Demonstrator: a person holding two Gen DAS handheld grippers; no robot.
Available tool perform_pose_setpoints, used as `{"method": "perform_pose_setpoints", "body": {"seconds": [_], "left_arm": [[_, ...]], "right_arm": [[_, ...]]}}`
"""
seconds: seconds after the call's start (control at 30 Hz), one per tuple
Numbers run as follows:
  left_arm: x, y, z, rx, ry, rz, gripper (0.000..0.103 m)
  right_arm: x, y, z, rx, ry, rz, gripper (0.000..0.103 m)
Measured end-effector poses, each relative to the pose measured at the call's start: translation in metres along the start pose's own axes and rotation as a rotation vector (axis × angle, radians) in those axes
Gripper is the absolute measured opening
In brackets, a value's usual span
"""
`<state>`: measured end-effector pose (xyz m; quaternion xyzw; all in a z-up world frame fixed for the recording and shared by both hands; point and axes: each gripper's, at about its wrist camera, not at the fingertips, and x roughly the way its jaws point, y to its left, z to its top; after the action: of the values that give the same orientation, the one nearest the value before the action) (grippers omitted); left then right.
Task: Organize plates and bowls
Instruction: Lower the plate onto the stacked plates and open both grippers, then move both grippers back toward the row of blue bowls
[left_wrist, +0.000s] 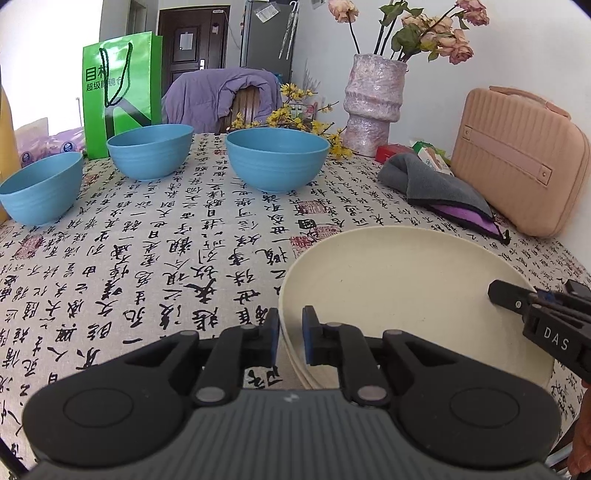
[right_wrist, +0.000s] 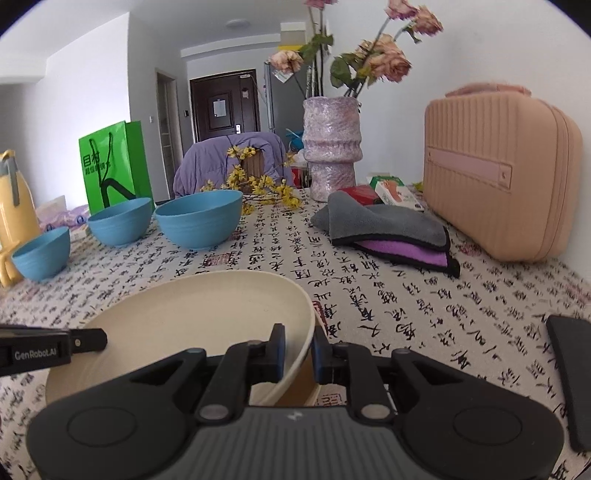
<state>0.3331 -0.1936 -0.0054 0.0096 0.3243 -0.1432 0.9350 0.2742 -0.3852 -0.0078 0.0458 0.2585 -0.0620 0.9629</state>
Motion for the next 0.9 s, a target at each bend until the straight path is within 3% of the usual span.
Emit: {"method": "perform_pose_setpoints", "body": {"seconds": [0.13,0.2,0.27,0.47,0.6,0.8,0.9], "left_arm": [[0.0,0.002,0.0,0.004,-0.003,-0.014,0.014],[-0.004,0.004,-0.001,0.02,-0.022,-0.017,0.022],[-0.013,0.005,-0.002,0.034,-0.053,-0.014,0.037],[-0.049,0.023,-0.008,0.02,-0.102,-0.021,0.045],[-0.079,0.04,-0.021,0.011,-0.121,-0.002,0.054],[-0.128,0.071,-0.047,-0.025,-0.155,0.061,0.071],[-0.151,0.083,-0.062,-0.032,-0.184,0.092,0.08]], "right_arm": [[-0.002,0.005,0.001,-0.042,-0.014,-0.025,0.017],[-0.003,0.007,0.002,-0.053,-0.015,-0.031,0.019],[-0.007,0.01,0.003,-0.063,-0.026,-0.046,0.026],[-0.029,0.019,0.01,-0.092,-0.088,-0.047,0.03],[-0.047,0.033,0.009,-0.098,-0.12,0.025,0.035],[-0.07,0.072,-0.011,-0.099,-0.107,0.201,0.046],[-0.084,0.093,-0.026,-0.122,-0.106,0.257,0.057]]}}
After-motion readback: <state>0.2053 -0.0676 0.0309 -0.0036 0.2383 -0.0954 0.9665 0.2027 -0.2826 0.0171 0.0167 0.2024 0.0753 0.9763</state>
